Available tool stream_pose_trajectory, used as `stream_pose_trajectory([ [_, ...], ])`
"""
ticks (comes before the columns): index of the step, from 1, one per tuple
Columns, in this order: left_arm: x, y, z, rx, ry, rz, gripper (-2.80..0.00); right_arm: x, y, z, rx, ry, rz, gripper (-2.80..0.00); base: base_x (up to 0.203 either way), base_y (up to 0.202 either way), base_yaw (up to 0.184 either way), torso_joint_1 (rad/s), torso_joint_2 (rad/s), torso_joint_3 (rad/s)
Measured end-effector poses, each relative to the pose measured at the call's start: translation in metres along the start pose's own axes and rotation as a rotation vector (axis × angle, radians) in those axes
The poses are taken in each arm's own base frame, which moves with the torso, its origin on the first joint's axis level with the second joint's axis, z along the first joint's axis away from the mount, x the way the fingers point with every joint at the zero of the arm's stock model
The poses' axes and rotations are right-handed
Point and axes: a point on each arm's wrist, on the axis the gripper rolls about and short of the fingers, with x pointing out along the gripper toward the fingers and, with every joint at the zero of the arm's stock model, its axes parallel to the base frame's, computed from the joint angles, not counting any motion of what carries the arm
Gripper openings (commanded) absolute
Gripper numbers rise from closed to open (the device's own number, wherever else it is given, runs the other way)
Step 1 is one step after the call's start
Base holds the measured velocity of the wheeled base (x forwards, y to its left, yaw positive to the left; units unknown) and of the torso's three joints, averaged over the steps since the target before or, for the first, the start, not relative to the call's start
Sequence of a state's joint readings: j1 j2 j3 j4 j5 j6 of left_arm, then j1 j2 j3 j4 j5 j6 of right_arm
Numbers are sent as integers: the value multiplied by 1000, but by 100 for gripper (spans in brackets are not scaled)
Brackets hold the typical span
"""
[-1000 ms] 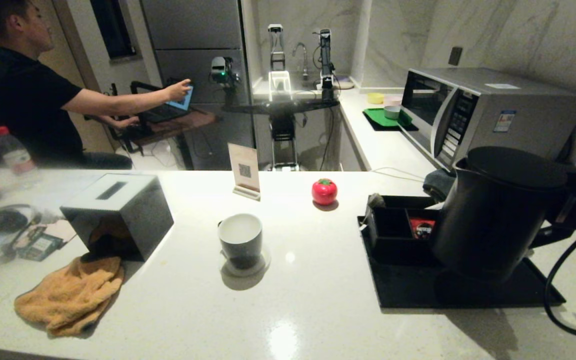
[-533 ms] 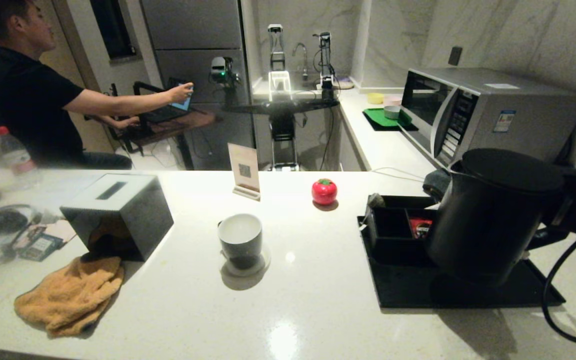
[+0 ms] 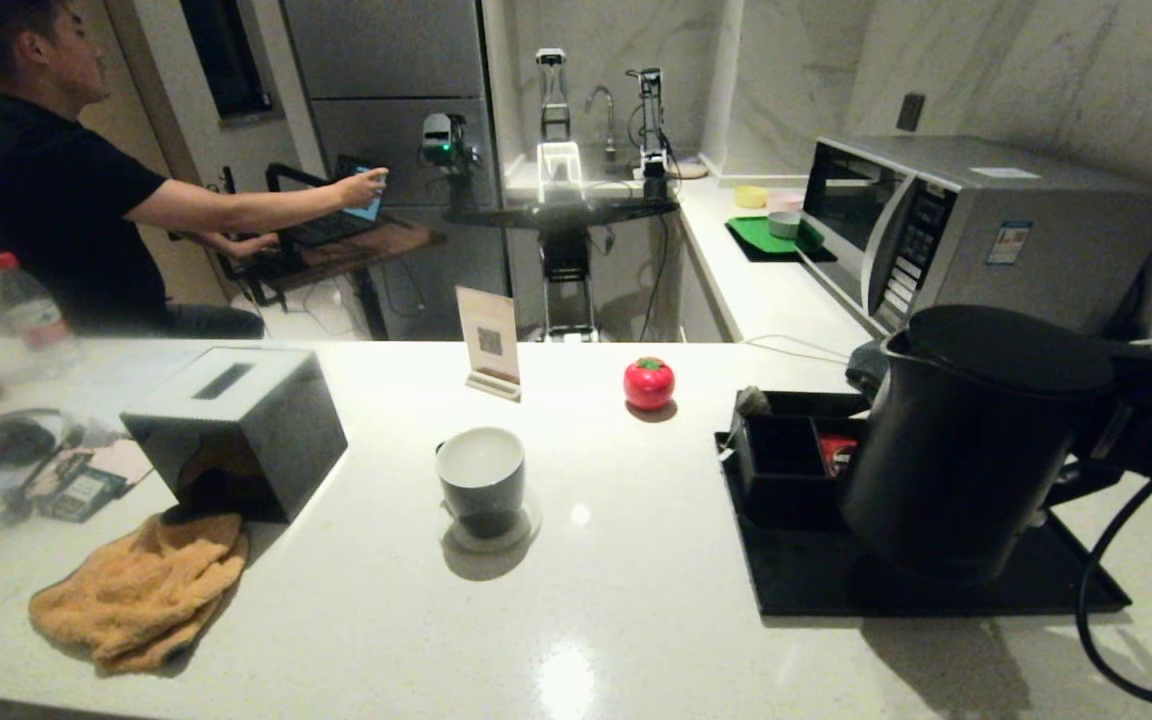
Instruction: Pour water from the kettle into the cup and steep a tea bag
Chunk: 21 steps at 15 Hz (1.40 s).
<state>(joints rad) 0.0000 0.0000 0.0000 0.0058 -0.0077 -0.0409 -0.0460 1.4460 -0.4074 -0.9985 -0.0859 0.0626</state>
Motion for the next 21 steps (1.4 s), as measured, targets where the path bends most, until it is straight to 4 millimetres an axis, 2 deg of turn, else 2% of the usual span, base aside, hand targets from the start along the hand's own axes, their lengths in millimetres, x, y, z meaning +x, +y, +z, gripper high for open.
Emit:
stream_pose_trajectory([
  [8, 0, 0, 0, 0, 0, -1, -280, -2, -1, -4, -2, 12, -3, -280, -1, 25, -1, -1, 1, 1],
  [21, 0, 0, 0, 0, -3, 0, -280, -2, 0, -5, 0, 13, 5, -280, 0, 194, 0, 2, 1, 2],
])
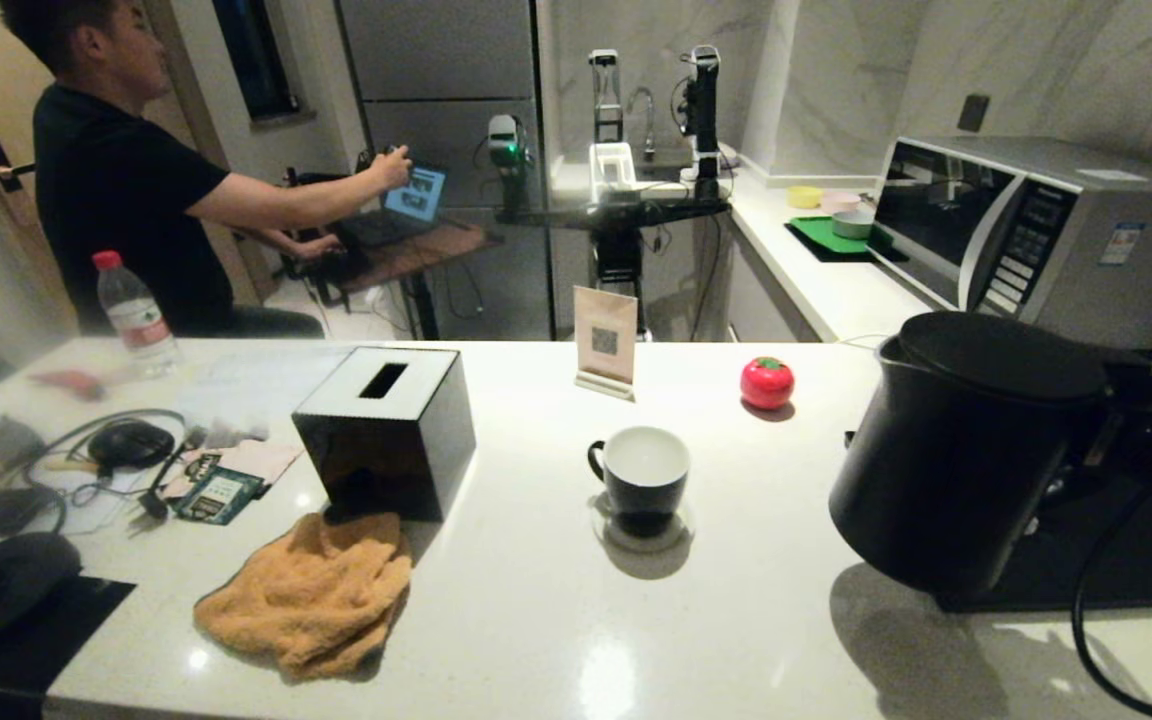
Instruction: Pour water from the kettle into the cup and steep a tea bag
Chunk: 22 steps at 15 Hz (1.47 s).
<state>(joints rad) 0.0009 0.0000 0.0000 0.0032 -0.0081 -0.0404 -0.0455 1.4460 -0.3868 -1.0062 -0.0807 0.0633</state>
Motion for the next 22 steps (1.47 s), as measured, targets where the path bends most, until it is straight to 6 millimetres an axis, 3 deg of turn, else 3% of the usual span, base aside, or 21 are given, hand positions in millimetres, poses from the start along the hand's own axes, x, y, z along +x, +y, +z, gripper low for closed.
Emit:
stream_pose_trajectory([
  [8, 0, 0, 0, 1, 3, -2, -280, 0, 0, -1, -1, 5, -4, -280, 0, 168, -1, 2, 3, 2],
  [22, 0, 0, 0, 1, 3, 0, -280, 10, -2, 2, -14, 52, -89, -280, 0, 0, 0, 0, 0, 0],
])
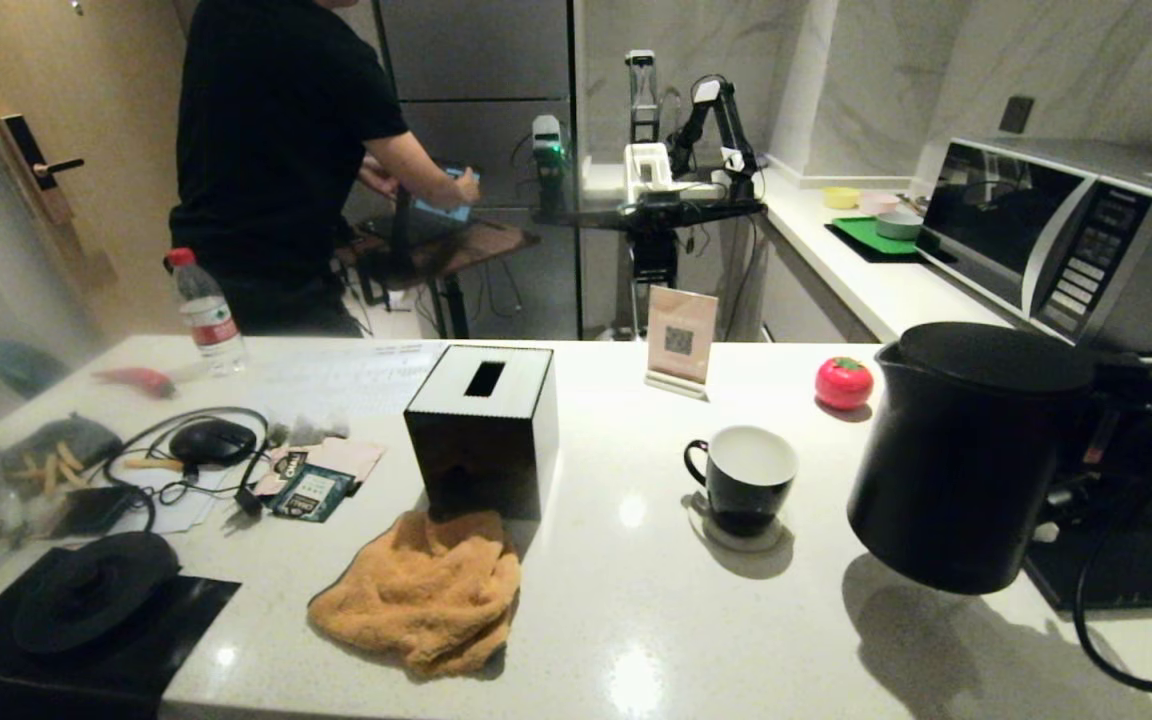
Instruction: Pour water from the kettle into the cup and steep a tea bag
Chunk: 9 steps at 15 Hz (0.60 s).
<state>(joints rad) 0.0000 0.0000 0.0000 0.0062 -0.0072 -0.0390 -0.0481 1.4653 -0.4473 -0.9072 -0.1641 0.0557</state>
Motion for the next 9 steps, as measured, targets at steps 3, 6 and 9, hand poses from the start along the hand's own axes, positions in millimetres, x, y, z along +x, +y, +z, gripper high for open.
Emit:
stream_pose_trajectory([
  [3, 0, 0, 0, 0, 0, 0, -280, 4, 1, 6, 1, 1, -6, -280, 0, 0, 0, 0, 0, 0],
  [6, 0, 0, 0, 0, 0, 0, -280, 7, 2, 9, -13, 26, -13, -280, 0, 0, 0, 0, 0, 0],
  [9, 0, 0, 0, 0, 0, 0, -280, 11, 2, 14, -46, 17, -13, -280, 0, 0, 0, 0, 0, 0],
])
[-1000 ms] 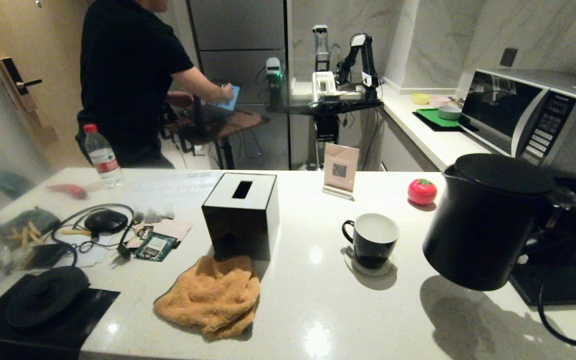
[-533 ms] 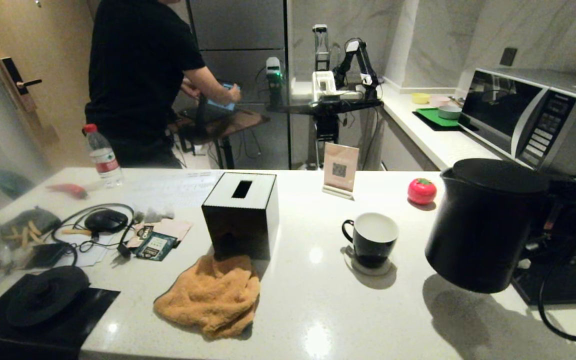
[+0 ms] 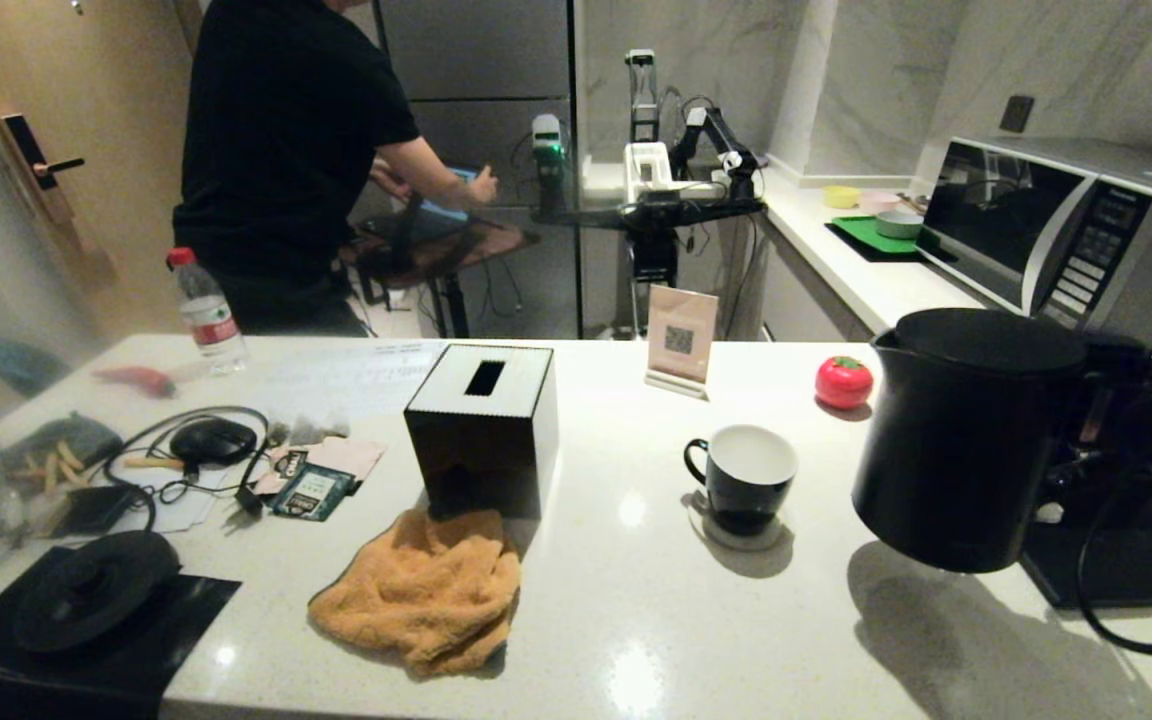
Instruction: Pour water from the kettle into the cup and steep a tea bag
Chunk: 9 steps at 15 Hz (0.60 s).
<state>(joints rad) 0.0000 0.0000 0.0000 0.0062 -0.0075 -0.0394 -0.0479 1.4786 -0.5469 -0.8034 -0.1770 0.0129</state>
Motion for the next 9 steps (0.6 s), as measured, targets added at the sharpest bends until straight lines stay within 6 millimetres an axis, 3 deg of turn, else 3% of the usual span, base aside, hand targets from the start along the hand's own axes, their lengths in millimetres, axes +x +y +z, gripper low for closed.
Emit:
stream_pose_trajectory([
  [9, 0, 0, 0, 0, 0, 0, -280, 18, 4, 7, -95, -16, 3, -280, 0, 0, 0, 0, 0, 0],
])
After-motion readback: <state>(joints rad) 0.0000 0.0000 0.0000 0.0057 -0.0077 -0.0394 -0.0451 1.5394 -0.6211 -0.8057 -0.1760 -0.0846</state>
